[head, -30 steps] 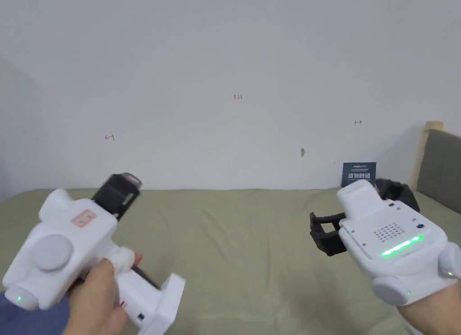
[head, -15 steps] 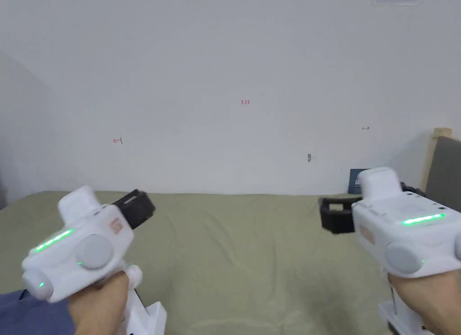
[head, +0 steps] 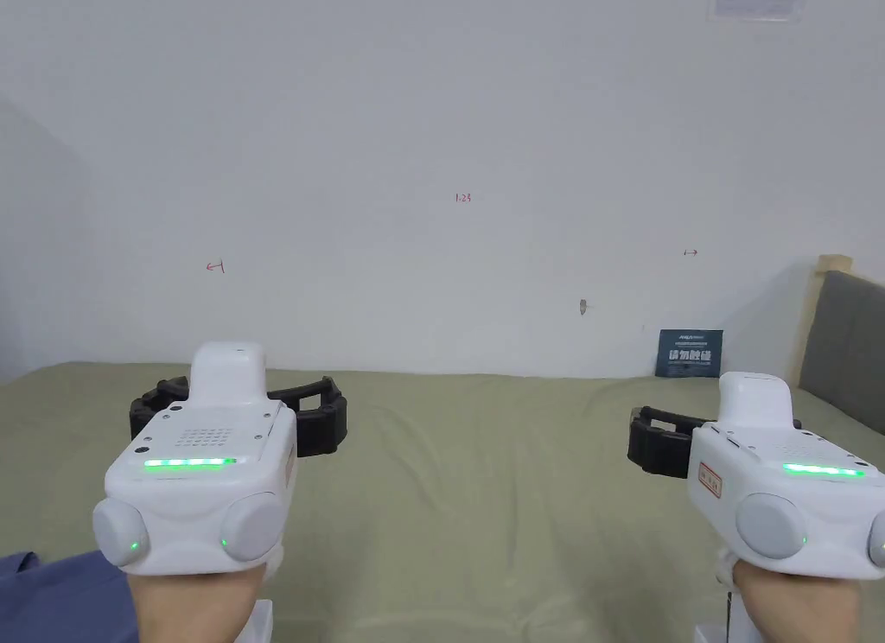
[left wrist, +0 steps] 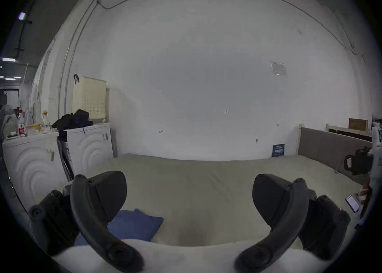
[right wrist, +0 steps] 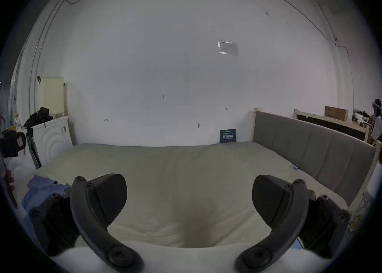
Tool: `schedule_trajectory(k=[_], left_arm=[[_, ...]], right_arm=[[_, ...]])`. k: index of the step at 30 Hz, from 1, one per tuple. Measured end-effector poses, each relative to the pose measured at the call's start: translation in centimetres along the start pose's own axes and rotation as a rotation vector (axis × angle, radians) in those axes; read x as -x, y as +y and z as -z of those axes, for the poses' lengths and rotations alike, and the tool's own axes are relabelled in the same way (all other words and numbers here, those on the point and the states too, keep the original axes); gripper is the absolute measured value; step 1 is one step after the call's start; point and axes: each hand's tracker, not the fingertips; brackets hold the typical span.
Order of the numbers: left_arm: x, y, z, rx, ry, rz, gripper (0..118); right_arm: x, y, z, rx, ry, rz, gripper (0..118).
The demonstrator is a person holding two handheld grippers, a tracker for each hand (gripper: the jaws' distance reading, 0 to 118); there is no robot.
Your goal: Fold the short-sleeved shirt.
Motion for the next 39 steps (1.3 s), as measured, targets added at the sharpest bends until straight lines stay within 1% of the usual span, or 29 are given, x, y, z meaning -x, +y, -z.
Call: schedule_trajectory(k=[1, 4, 5, 11, 12, 13, 16, 20, 21, 22, 23, 24, 25, 26, 27, 28, 30, 33, 36, 39], left_arm=[[0.1, 0.0, 0.0, -0.003, 0.000, -0.004, 118], [0.3, 0.3, -0.2, -0.013, 0.003, -0.028, 118], [0.3, 0.3, -0.2, -0.012, 0.000, -0.030, 118], [-0.1, 0.8, -0.1, -0.015, 0.003, -0.004, 118], [0.1, 0.7, 0.3, -0.018, 0.007, -0.003, 118], [0.0, 0.7, 0.3, -0.022, 0.009, -0.003, 118], [-0.2, 0.7, 0.6, -0.011, 0.009, -0.011, 118], [-0.7, 0.4, 0.5, 0.049, 0.018, 0.000, 118], [-0.8, 0.3, 0.5, 0.067, 0.015, 0.019, 118], [-1.0, 0.2, 0.4, 0.074, 0.019, 0.030, 118], [-1.1, -0.1, 0.3, 0.083, 0.009, 0.042, 118], [-1.2, -0.4, 0.6, 0.094, 0.007, 0.047, 108], [-1.4, -0.6, 0.5, 0.095, 0.015, 0.055, 82], [-1.1, -0.8, 0.3, 0.086, 0.014, 0.061, 36], [-0.9, -0.8, 0.5, 0.079, 0.026, 0.065, 0], [-0.9, -1.1, 0.7, 0.067, 0.009, 0.059, 0], [-0.5, -1.5, 1.1, 0.079, 0.013, 0.010, 0], [-1.0, -0.8, 0.5, 0.084, 0.012, 0.009, 0], [0.0, -0.1, -0.2, 0.064, 0.024, 0.001, 0], [2.1, 0.9, -1.3, 0.057, 0.042, -0.003, 0]], right_arm=[[0.8, 0.4, -1.6, -0.011, -0.003, -0.003, 117], [1.2, 0.7, -2.8, -0.015, -0.001, 0.008, 117], [0.2, 0.7, -0.9, -0.007, 0.002, 0.014, 117], [1.2, 1.3, -2.1, -0.027, 0.011, -0.052, 117], [1.4, 1.4, -2.2, -0.028, 0.014, -0.054, 117], [0.4, 1.1, -0.5, -0.024, 0.021, -0.051, 117], [0.5, 1.4, -0.2, -0.020, 0.029, -0.046, 118], [-0.1, 1.2, 0.8, -0.016, 0.016, -0.036, 117], [0.2, 1.1, -0.2, -0.018, 0.016, -0.038, 114], [0.3, 1.1, -0.4, -0.017, 0.018, -0.041, 103], [0.3, 1.0, -0.5, -0.023, 0.022, -0.056, 78], [0.3, 1.0, -0.4, -0.016, 0.011, -0.086, 22], [0.4, 0.7, -0.3, -0.008, -0.005, -0.102, 0], [0.3, 0.8, -0.6, -0.033, -0.041, -0.090, 0], [0.2, 0.8, -0.7, -0.010, -0.016, -0.079, 0], [0.0, 0.9, -0.7, 0.015, 0.009, -0.058, 0], [0.2, 0.9, -1.8, 0.018, 0.018, -0.052, 0], [0.7, 1.1, -2.6, 0.016, 0.034, -0.084, 0], [1.5, 2.0, -3.2, 0.013, 0.056, -0.096, 0], [3.9, 2.6, -3.9, 0.000, 0.104, -0.134, 0]])
